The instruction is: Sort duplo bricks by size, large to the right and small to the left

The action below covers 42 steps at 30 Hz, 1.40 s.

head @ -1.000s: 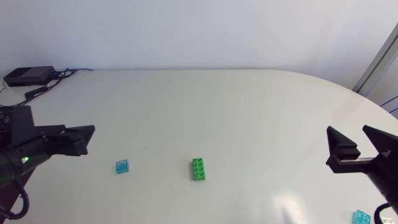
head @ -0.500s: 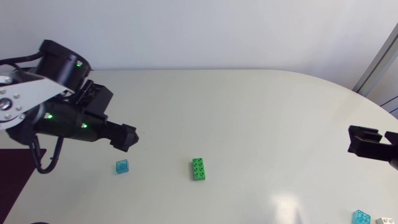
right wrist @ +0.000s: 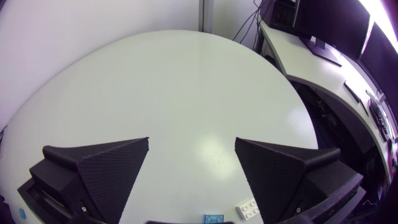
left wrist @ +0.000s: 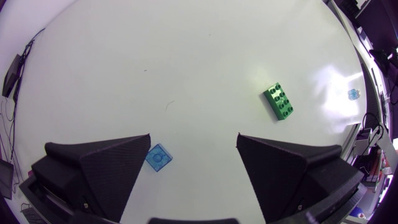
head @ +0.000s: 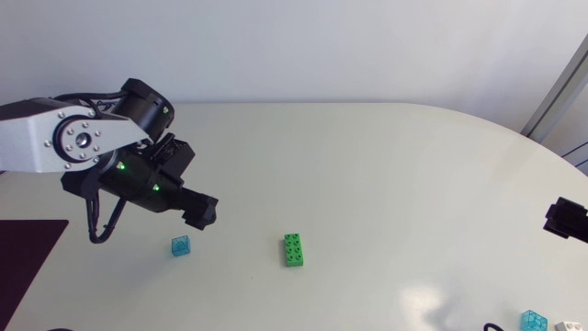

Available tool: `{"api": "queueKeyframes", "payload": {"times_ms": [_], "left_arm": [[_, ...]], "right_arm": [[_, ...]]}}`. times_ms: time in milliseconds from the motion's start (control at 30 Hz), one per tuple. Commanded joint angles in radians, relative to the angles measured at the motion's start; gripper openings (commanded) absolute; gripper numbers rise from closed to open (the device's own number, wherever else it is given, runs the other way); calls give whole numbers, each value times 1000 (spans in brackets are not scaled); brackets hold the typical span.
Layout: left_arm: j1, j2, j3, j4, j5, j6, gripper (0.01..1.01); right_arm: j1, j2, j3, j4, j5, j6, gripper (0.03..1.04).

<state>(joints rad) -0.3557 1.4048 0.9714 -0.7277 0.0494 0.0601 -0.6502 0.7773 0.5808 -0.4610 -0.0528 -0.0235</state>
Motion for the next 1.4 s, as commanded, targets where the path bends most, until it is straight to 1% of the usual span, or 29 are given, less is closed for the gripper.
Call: {"api": "queueKeyframes", "payload": {"times_ms": [0,133,367,433,500,667,800,933,1100,1133,1300,1333,1367], "left_arm": [[-5,17,7,-16,6,18,964],[-6,26,3,-30,6,23,972],[3,29,-7,-36,6,30,974],[6,29,-13,-36,6,35,974],[6,29,-17,-38,6,37,974],[8,29,-20,-38,6,38,974],[8,34,-17,-36,6,37,974],[4,34,-16,-38,6,37,974],[3,34,-17,-38,6,37,974],[3,34,-17,-38,6,37,974],[3,33,-20,-39,6,38,974],[3,33,-20,-39,6,38,974],[3,34,-20,-39,6,38,974]], "right_arm": [[-35,43,-45,-1,-5,-33,1000],[-55,77,-105,-7,-5,-66,1000],[-83,154,-177,-13,2,-79,997],[-121,180,-174,-19,8,-85,997],[-161,204,-170,-27,4,-116,997],[-177,292,-156,-47,4,-148,997],[-161,355,-133,-79,-9,-144,992],[-131,396,-104,-122,-9,-105,992],[-88,468,-85,-127,10,-55,992],[-78,490,-78,-128,24,-49,984],[-71,513,-65,-134,33,-27,815],[-71,511,-67,-130,33,-26,756],[-71,510,-65,-120,33,-24,669]]}}
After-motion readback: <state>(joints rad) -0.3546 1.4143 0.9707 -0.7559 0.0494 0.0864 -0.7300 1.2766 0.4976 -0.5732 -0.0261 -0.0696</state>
